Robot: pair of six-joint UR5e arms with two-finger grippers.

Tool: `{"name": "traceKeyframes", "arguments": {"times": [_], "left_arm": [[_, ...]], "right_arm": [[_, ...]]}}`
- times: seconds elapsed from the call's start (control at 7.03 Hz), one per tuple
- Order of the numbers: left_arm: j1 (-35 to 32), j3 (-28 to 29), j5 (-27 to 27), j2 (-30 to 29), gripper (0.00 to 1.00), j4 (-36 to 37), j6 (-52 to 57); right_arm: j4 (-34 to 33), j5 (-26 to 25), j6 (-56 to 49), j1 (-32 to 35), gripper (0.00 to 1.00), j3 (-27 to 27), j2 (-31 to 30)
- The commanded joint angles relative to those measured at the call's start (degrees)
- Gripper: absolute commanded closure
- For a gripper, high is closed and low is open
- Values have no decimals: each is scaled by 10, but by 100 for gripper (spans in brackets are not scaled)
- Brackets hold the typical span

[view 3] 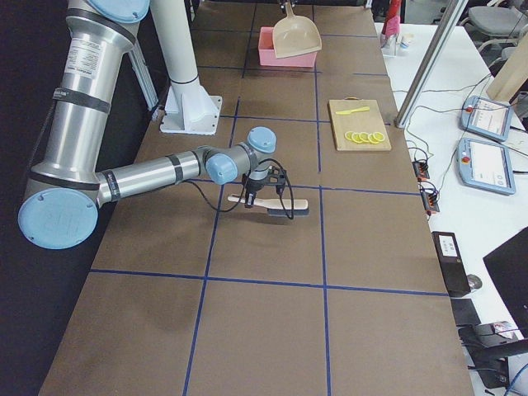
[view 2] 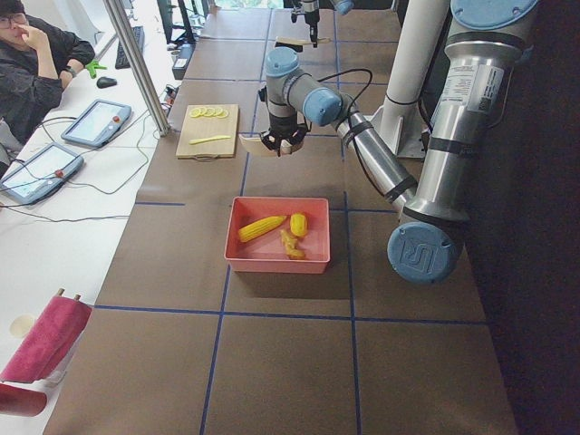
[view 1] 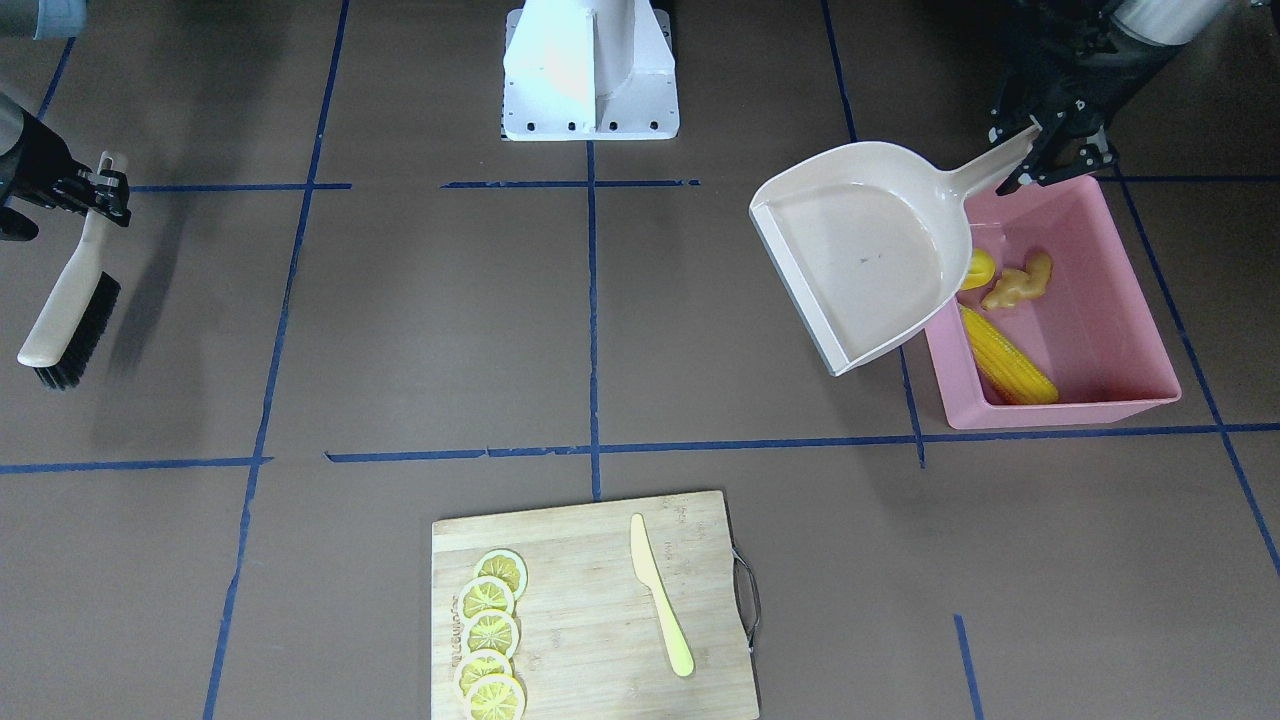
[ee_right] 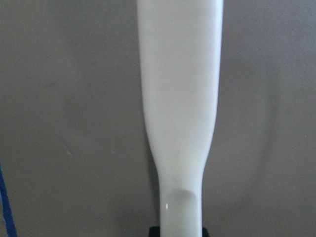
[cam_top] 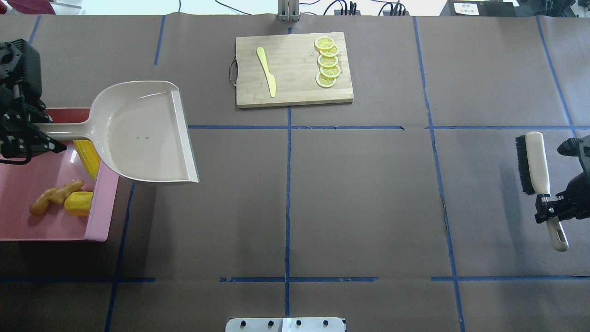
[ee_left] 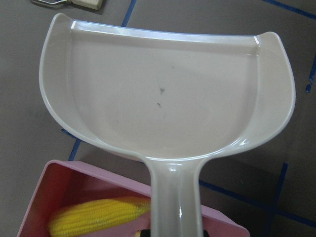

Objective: Sweep and dump trash into bin
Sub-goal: 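Raise the empty cream dustpan upright with the left gripper above the bin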

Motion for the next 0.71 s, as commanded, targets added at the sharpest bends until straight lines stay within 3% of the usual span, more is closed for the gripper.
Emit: {"name": "traceKeyframes", "arguments": {"times": [0.0, 0.14, 0.57], "left_arm": [[43, 52, 0, -17, 100, -76, -49], [67, 78, 0, -38, 100, -109, -65], [74, 83, 0, -46, 100, -115, -68]], "right_arm": [[1, 3, 4, 0, 99, -21, 1], [2, 4, 3, -1, 99, -38, 6], [0, 29, 1, -1, 96, -45, 5]]}}
